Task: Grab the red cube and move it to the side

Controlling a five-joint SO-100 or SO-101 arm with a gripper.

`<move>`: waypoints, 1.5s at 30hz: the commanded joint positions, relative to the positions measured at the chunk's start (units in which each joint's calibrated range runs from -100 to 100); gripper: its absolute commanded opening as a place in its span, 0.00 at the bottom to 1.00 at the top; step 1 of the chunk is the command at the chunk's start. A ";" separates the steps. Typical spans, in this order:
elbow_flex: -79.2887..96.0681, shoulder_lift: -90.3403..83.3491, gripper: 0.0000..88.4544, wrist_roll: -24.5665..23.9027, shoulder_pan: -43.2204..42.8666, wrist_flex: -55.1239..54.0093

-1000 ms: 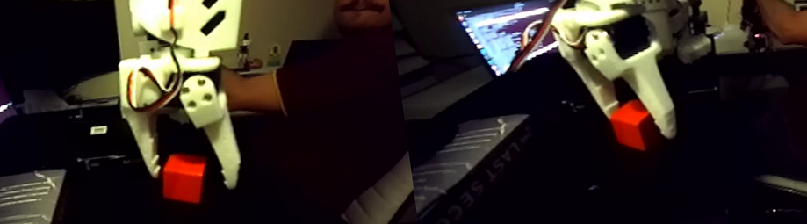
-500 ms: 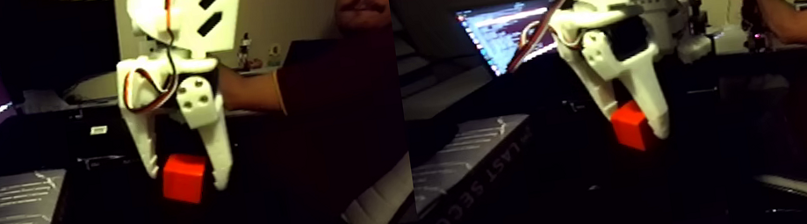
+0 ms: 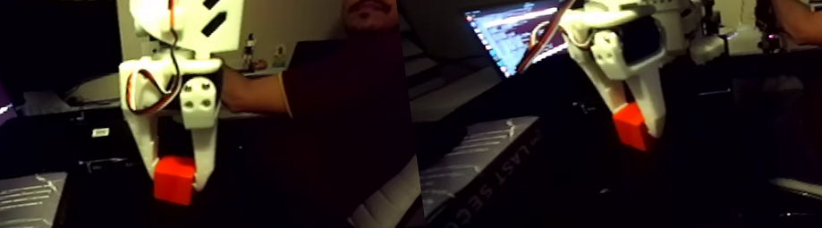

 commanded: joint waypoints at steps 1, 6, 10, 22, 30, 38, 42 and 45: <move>-0.25 -0.61 0.02 -0.19 -0.35 0.18; -1.52 -2.21 0.02 -2.46 -0.68 4.65; -2.97 -7.09 0.02 -3.97 -1.93 9.38; -14.67 -22.13 0.02 -6.77 1.23 25.68; -26.38 -22.21 0.02 -9.15 6.40 32.02; -39.98 -8.68 0.02 -11.36 9.81 34.97; -47.96 -1.12 0.02 -12.66 12.73 35.14; -52.50 3.42 0.02 -13.57 14.81 35.14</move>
